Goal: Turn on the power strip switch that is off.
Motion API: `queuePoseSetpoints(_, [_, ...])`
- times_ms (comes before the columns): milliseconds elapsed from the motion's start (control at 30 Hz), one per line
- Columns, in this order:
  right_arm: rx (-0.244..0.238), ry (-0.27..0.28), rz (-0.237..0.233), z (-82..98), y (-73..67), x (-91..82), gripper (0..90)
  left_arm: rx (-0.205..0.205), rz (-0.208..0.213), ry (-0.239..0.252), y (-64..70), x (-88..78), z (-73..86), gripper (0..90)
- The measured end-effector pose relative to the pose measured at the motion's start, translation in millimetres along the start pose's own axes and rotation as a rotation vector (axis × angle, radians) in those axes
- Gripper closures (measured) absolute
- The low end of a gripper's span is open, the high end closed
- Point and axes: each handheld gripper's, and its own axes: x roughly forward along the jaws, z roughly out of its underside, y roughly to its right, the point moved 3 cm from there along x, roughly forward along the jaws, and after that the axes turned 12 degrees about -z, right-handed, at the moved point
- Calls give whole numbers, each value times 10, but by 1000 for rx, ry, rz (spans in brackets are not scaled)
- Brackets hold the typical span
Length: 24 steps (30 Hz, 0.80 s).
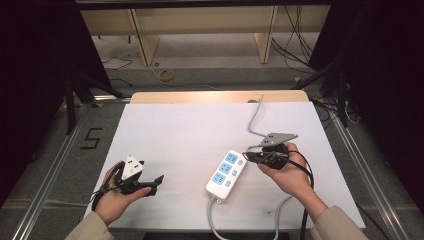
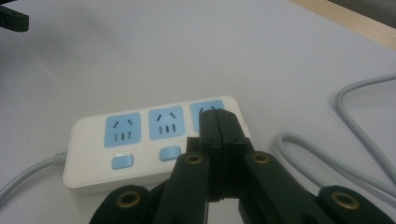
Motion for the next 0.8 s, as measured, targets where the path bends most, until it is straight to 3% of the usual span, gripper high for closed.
queuePoseSetpoints(800, [2,-90,-28,-87,1,114,900,1,0,-2,3,2,3,165])
